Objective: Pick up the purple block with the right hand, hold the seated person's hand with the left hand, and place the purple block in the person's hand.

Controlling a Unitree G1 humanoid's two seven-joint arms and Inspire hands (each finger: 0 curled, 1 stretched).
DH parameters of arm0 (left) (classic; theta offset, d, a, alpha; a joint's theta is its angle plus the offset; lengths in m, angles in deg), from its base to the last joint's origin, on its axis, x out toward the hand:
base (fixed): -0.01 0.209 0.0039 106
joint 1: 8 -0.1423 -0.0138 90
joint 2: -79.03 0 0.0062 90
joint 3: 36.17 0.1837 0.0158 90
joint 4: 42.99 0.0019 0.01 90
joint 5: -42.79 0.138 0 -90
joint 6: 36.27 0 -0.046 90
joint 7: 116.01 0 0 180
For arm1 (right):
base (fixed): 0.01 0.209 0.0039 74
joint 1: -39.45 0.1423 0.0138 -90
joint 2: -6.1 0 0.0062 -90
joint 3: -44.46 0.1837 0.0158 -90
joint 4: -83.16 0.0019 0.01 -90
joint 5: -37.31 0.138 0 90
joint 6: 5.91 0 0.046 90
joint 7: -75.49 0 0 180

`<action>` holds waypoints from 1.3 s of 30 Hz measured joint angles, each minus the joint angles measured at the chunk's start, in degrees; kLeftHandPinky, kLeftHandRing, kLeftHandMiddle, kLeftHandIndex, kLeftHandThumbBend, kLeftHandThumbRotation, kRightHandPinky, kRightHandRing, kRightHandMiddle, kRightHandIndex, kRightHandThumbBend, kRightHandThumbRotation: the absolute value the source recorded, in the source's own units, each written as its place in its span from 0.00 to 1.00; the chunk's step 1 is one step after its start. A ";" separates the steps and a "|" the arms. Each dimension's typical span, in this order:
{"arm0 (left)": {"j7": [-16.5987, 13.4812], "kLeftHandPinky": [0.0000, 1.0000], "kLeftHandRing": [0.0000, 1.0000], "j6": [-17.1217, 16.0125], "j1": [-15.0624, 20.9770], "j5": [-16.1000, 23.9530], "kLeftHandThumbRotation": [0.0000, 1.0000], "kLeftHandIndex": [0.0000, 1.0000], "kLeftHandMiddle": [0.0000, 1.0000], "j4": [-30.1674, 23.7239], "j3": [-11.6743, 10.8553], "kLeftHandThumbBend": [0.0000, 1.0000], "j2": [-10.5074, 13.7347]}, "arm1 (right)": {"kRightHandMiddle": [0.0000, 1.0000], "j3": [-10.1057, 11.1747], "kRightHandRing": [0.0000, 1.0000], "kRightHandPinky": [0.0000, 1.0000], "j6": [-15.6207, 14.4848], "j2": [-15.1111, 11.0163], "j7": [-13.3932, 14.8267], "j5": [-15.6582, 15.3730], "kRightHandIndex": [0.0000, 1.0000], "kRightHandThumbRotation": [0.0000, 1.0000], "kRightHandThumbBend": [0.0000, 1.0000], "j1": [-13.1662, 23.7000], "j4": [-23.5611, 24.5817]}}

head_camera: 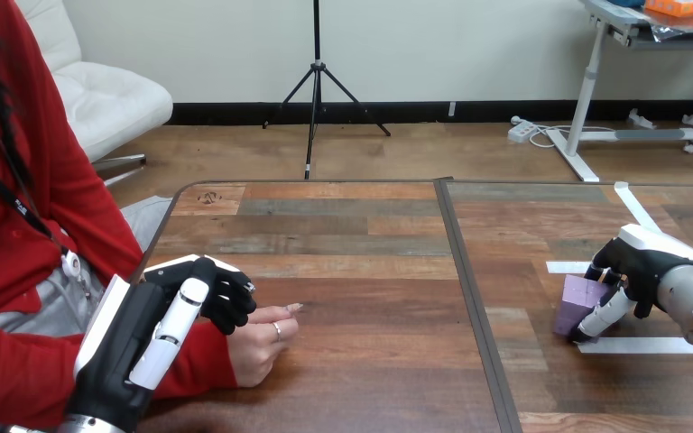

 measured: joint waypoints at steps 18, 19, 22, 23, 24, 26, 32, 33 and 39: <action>-0.17 0.42 0.48 0.00 0.00 0.19 1.00 0.50 0.51 -0.07 0.00 0.40 0.01 | 0.54 0.05 0.50 0.44 0.19 0.00 1.00 0.03 0.48 0.00 0.69 -0.25 0.00; -0.22 0.42 0.48 0.00 0.00 0.27 1.00 0.50 0.51 -0.07 0.00 0.40 0.01 | 0.54 0.05 0.50 0.44 0.19 0.00 1.04 0.03 0.48 0.00 0.69 -0.26 0.00; -0.43 0.43 0.48 -0.01 0.00 0.58 1.00 0.50 0.51 -0.07 0.00 0.38 0.01 | 0.53 0.05 0.48 0.42 0.19 0.00 1.22 0.03 0.48 0.00 0.69 -0.30 -0.01; -0.60 0.43 0.48 -0.05 0.00 0.87 1.00 0.50 0.51 -0.07 0.00 0.38 0.02 | 0.53 0.05 0.48 0.42 0.20 0.00 1.34 0.03 0.48 0.00 0.69 -0.33 -0.01; -0.77 0.43 0.48 -0.14 0.00 1.23 0.99 0.50 0.51 -0.07 0.00 0.37 0.03 | 0.53 0.06 0.48 0.42 0.20 0.01 1.46 0.03 0.48 0.00 0.70 -0.35 -0.01; -1.08 0.44 0.48 -0.37 0.00 1.92 0.96 0.50 0.50 -0.07 -0.01 0.38 0.06 | 0.52 0.07 0.47 0.41 0.20 0.01 1.71 0.06 0.48 0.00 0.70 -0.41 -0.01; -3.34 0.46 0.50 -2.23 0.00 5.78 0.82 0.51 0.52 -0.03 -0.09 0.44 0.23 | 0.54 0.21 0.50 0.43 0.21 0.01 2.26 0.46 0.49 0.00 0.70 -0.52 -0.01; -4.08 0.46 0.51 -2.67 0.00 7.15 0.79 0.52 0.53 -0.03 -0.16 0.46 0.30 | 0.54 0.30 0.51 0.44 0.25 0.01 2.28 0.61 0.49 0.00 0.70 -0.53 -0.01; -9.14 0.50 0.57 -3.68 -0.14 17.32 0.62 0.58 0.59 -0.66 -0.52 0.65 1.74 | 0.54 0.94 0.50 0.44 0.98 0.01 2.36 1.39 0.49 0.00 0.70 -0.61 -0.01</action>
